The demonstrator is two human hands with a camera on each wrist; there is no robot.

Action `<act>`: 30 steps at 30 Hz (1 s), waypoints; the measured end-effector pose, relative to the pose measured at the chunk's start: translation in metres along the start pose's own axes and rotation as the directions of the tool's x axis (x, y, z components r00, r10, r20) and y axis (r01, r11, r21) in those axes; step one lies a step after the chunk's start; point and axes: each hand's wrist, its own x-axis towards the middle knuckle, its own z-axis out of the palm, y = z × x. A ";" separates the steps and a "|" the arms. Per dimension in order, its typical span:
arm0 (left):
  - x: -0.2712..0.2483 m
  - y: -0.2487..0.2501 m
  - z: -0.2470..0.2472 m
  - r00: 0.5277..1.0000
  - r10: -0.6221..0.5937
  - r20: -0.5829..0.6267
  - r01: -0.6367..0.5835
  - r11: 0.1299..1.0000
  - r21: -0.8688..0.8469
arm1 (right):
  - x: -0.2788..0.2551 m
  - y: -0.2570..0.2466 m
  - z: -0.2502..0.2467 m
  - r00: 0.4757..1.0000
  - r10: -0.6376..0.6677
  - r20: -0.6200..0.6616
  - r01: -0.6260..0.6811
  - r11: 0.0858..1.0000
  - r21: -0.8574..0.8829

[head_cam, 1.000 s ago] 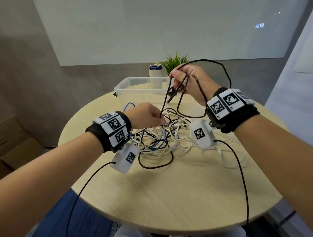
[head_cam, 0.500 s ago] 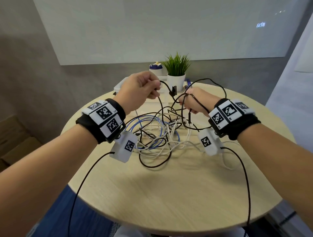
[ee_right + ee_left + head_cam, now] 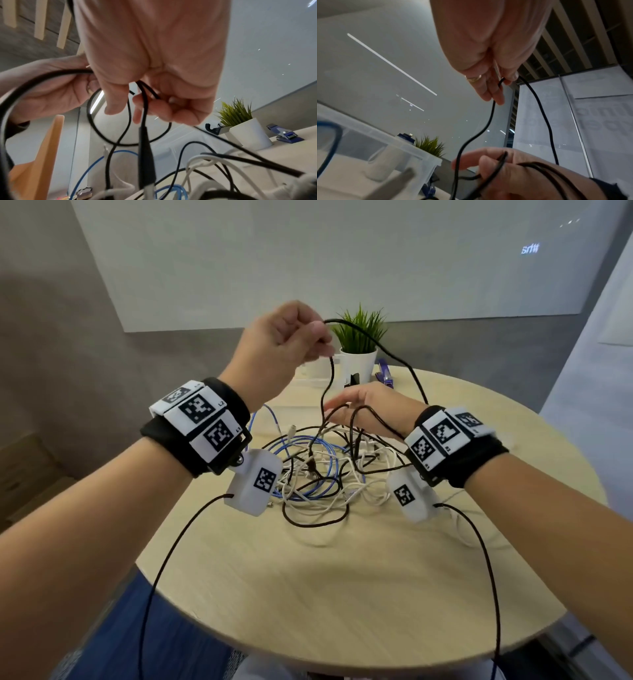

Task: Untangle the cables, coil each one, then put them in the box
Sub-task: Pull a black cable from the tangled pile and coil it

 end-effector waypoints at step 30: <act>-0.026 -0.020 -0.011 0.985 -0.172 0.006 0.125 0.738 0.663 | -0.006 -0.009 -0.025 0.992 0.054 -0.115 -0.073 0.984 -0.164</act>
